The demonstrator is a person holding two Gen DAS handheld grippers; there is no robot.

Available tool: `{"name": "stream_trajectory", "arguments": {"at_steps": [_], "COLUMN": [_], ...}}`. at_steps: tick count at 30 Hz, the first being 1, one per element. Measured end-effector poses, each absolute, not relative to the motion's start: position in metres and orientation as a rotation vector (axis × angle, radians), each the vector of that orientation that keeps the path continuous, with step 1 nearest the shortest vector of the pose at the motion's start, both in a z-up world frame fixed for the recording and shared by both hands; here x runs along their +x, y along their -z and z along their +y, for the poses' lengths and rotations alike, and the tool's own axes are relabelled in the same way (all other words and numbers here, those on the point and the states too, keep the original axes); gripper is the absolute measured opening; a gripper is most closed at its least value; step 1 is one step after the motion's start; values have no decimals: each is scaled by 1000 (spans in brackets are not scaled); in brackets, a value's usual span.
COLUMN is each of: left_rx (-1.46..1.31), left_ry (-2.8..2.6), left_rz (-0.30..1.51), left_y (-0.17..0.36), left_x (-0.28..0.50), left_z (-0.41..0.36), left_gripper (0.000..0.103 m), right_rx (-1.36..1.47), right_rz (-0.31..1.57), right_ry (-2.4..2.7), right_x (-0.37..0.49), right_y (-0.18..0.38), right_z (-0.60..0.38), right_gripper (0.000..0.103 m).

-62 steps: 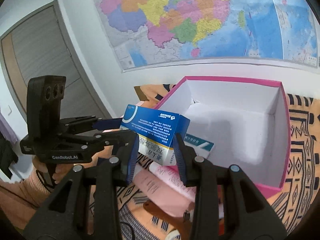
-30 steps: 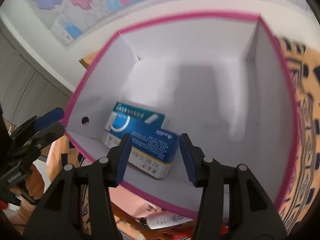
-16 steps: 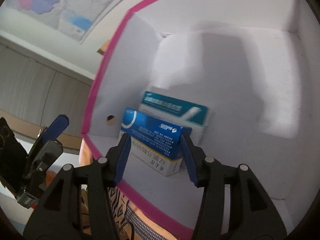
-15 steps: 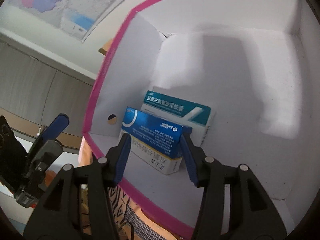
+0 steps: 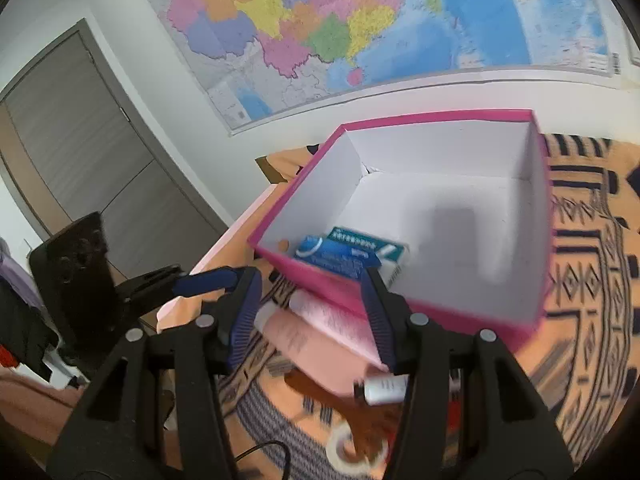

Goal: Organize rigid objects
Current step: 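Grasp the brown wooden comb by its teeth with the right gripper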

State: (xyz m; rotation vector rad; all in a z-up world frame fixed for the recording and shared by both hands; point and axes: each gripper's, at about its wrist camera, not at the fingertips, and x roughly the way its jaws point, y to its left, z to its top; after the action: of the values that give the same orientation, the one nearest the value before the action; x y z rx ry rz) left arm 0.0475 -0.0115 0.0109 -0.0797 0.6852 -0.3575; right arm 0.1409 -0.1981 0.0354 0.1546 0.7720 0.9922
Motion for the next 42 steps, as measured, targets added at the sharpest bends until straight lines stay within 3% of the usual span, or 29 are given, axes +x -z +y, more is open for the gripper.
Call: {"name": "stream_trajectory", "arguments": {"at_steps": [16, 42], "left_rx": [-186, -247], "left_ry": [263, 318], "left_rz": [907, 932], "left_y": [64, 76], "left_x": [28, 38], "left_z": [-8, -11], "left_gripper": [58, 59], "right_rx": [76, -10], "right_rz": [933, 892], "right_ry": [-895, -932], "right_x": [102, 76], "right_y": [54, 53], "right_z": [-215, -200], "right_gripper": [54, 53]}}
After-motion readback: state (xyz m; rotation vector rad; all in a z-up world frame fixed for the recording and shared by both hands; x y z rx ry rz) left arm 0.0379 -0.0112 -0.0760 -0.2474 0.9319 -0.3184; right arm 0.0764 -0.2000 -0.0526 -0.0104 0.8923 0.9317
